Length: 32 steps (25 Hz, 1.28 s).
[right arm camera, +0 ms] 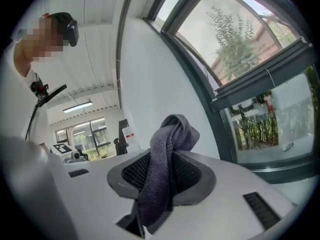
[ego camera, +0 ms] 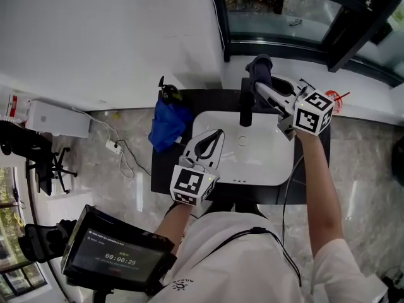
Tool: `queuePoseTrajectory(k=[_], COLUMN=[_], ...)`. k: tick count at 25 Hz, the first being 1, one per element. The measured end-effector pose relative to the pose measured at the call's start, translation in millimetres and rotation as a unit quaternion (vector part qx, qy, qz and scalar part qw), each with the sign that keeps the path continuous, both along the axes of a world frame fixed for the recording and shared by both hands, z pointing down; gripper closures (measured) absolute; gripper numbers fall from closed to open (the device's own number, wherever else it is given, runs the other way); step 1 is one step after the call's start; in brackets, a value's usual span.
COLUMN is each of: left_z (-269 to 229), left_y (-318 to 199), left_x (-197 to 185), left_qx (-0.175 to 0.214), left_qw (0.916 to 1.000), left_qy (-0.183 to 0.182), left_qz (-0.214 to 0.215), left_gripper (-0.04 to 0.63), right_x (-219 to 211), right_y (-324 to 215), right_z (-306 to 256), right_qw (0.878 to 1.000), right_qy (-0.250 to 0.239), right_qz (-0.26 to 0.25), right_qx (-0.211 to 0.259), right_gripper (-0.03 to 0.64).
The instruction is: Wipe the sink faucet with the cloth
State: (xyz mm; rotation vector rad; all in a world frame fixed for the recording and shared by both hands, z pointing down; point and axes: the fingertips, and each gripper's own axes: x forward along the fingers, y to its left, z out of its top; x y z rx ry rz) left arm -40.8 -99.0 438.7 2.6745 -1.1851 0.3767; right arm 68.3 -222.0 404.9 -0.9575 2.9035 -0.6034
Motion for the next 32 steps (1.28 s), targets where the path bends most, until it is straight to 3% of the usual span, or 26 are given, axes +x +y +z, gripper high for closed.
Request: queuePoseTrajectory(k=[5, 9, 14, 20, 25, 29, 32], left_z=[2, 7, 6, 12, 15, 14, 13], left_y=[3, 5, 17, 18, 18, 15, 13], left_x=[-4, -9, -14, -23, -26, -27, -27], left_qx=[-0.001, -0.004, -0.004, -0.009, -0.014, -0.014, -0.012], left_qw=[1.0000, 0.9999, 0.9997, 0.9994, 0.9992, 0.9991, 0.9990], left_qy=[0.005, 0.007, 0.009, 0.007, 0.006, 0.006, 0.005], left_qz=[-0.008, -0.014, -0.023, -0.032, -0.038, -0.041, -0.043], left_gripper=[0.601, 0.601, 0.601, 0.601, 0.601, 0.601, 0.601], right_x=[-17, -33, -47, -47, -41, -39, -36], right_y=[33, 57, 92, 105, 104, 98, 87], right_z=[16, 51, 89, 136, 155, 156, 156], right_qw=[0.995, 0.980, 0.953, 0.904, 0.875, 0.867, 0.867], right_qy=[0.084, 0.157, 0.232, 0.331, 0.372, 0.379, 0.384], right_qz=[-0.061, -0.119, -0.195, -0.268, -0.303, -0.316, -0.308], right_qx=[0.012, 0.004, -0.026, -0.043, -0.058, -0.076, -0.082], right_gripper=[0.495, 0.495, 0.495, 0.495, 0.495, 0.495, 0.497])
